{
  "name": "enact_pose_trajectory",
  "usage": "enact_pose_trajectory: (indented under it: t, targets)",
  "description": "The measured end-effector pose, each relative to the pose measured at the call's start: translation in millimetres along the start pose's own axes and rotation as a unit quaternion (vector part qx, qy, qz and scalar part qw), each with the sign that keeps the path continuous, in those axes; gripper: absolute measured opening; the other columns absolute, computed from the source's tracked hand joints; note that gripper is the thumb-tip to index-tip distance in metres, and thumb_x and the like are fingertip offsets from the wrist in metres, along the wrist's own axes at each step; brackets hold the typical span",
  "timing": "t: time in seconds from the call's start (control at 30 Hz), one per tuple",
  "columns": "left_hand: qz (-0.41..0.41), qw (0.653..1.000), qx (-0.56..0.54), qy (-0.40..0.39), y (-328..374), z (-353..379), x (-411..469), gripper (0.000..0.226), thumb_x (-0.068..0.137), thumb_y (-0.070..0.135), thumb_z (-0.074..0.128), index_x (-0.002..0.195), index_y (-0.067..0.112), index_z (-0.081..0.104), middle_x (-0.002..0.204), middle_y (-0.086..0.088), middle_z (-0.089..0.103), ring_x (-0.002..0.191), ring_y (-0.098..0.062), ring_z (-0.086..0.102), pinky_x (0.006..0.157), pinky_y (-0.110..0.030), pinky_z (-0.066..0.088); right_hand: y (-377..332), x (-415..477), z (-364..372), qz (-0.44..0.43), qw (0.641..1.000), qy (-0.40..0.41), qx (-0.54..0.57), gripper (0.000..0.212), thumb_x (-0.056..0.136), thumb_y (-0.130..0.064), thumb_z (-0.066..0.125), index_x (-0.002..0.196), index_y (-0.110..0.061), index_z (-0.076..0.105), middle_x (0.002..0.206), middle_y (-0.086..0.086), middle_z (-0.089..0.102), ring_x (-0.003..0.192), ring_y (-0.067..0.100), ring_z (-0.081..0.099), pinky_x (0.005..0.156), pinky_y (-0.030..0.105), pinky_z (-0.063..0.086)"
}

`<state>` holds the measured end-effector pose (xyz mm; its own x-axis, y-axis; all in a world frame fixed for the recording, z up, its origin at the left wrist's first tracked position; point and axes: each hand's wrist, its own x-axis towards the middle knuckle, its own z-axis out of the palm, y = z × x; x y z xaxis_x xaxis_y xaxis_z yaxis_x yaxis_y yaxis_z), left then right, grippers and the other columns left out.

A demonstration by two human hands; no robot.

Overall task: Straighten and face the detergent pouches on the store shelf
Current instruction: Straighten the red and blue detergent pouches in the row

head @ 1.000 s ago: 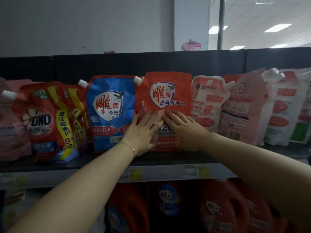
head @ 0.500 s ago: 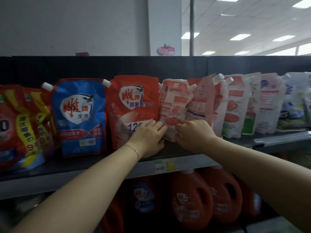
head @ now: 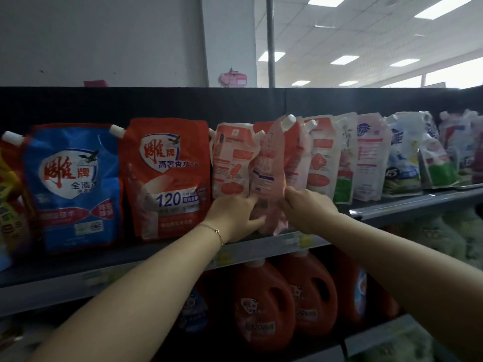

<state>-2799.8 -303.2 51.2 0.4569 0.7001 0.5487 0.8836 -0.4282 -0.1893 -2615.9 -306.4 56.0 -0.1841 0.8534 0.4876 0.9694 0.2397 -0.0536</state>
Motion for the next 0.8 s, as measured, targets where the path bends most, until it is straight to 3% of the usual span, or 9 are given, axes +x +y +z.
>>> enact_pose_trajectory:
  t: [0.03, 0.1, 0.17, 0.23, 0.33, 0.43, 0.5, 0.67, 0.8]
  targets:
    - [-0.01, 1.0, 0.007, 0.006, 4, 1, 2, 0.048, 0.088, 0.058, 0.046, 0.12, 0.024, 0.05, 0.109, 0.0, 0.064, 0.094, -0.024, 0.062, 0.072, -0.034, 0.051, 0, 2, 2, -0.001, 0.999, -0.018, 0.037, 0.03, 0.101, -0.036, 0.031, 0.116, -0.014, 0.045, 0.104, 0.009, 0.065, 0.075, 0.028, 0.053, 0.063, 0.036, 0.04]
    - [-0.047, 0.999, 0.016, 0.008, 10, 3, 5, 0.053, 0.082, 0.065, 0.048, 0.117, 0.024, 0.051, 0.104, 0.0, 0.067, 0.091, -0.024, 0.064, 0.072, -0.034, 0.052, 0, 7, 7, -0.022, 0.995, -0.036, 0.087, 0.055, 0.099, -0.025, 0.038, 0.148, -0.011, 0.016, 0.105, 0.011, 0.065, 0.078, 0.031, 0.057, 0.064, 0.038, 0.044]
    - [-0.094, 0.996, 0.001, -0.01, 17, 4, 8, 0.067, 0.074, 0.074, 0.052, 0.118, 0.025, 0.05, 0.103, 0.002, 0.067, 0.091, -0.024, 0.065, 0.073, -0.033, 0.051, -4, 10, 10, -0.047, 0.993, -0.051, 0.095, 0.08, 0.095, -0.016, 0.044, 0.152, -0.012, -0.01, 0.105, 0.013, 0.064, 0.08, 0.03, 0.058, 0.065, 0.039, 0.044]
    - [-0.134, 0.991, -0.005, -0.025, 24, 5, 12, 0.076, 0.068, 0.075, 0.058, 0.121, 0.021, 0.047, 0.104, -0.001, 0.067, 0.094, -0.026, 0.065, 0.074, -0.034, 0.048, -9, 15, 13, -0.072, 0.989, -0.063, 0.11, 0.066, 0.094, -0.016, 0.045, 0.15, -0.007, 0.011, 0.114, 0.013, 0.061, 0.091, 0.03, 0.059, 0.073, 0.041, 0.046]
    - [-0.203, 0.979, -0.009, -0.032, 26, 8, 15, 0.071, 0.073, 0.066, 0.061, 0.119, 0.014, 0.047, 0.105, -0.007, 0.068, 0.096, -0.029, 0.066, 0.071, -0.031, 0.043, -13, 20, 22, -0.126, 0.976, -0.086, 0.158, 0.029, 0.093, -0.016, 0.049, 0.121, -0.013, 0.044, 0.119, 0.007, 0.058, 0.096, 0.026, 0.058, 0.085, 0.045, 0.048]
    - [-0.275, 0.96, -0.045, -0.034, 17, 12, 13, 0.089, 0.07, 0.073, 0.061, 0.13, 0.013, 0.034, 0.111, -0.009, 0.064, 0.099, -0.031, 0.065, 0.072, -0.032, 0.044, -7, 26, 27, -0.182, 0.958, -0.091, 0.203, 0.025, 0.091, -0.012, 0.056, 0.115, -0.017, 0.051, 0.105, -0.006, 0.055, 0.079, 0.01, 0.053, 0.073, 0.029, 0.048]
    - [-0.31, 0.945, -0.104, -0.022, 13, 18, 14, 0.101, 0.066, 0.075, 0.065, 0.134, 0.012, 0.025, 0.115, -0.011, 0.062, 0.101, -0.033, 0.063, 0.078, -0.036, 0.05, 1, 33, 27, -0.176, 0.961, -0.061, 0.204, 0.017, 0.09, -0.022, 0.058, 0.107, -0.018, 0.058, 0.098, -0.006, 0.058, 0.081, 0.013, 0.055, 0.074, 0.032, 0.05]
    - [-0.35, 0.902, -0.251, 0.021, 13, 31, 19, 0.084, 0.074, 0.051, 0.072, 0.132, 0.02, 0.019, 0.117, -0.008, 0.06, 0.1, -0.032, 0.062, 0.084, -0.039, 0.052, 28, 55, 31, -0.029, 0.988, 0.02, 0.152, 0.025, 0.093, -0.032, 0.048, 0.074, -0.015, 0.051, 0.081, 0.004, 0.058, 0.074, 0.026, 0.056, 0.061, 0.032, 0.043]
    - [-0.373, 0.863, -0.337, 0.054, 14, 45, 18, 0.091, 0.073, 0.035, 0.08, 0.141, 0.016, 0.023, 0.121, -0.009, 0.06, 0.107, -0.031, 0.061, 0.082, -0.03, 0.05, 44, 82, 40, 0.045, 0.986, 0.014, 0.157, 0.035, 0.098, -0.041, 0.046, 0.082, -0.009, 0.05, 0.09, 0.012, 0.061, 0.077, 0.029, 0.057, 0.065, 0.033, 0.045]
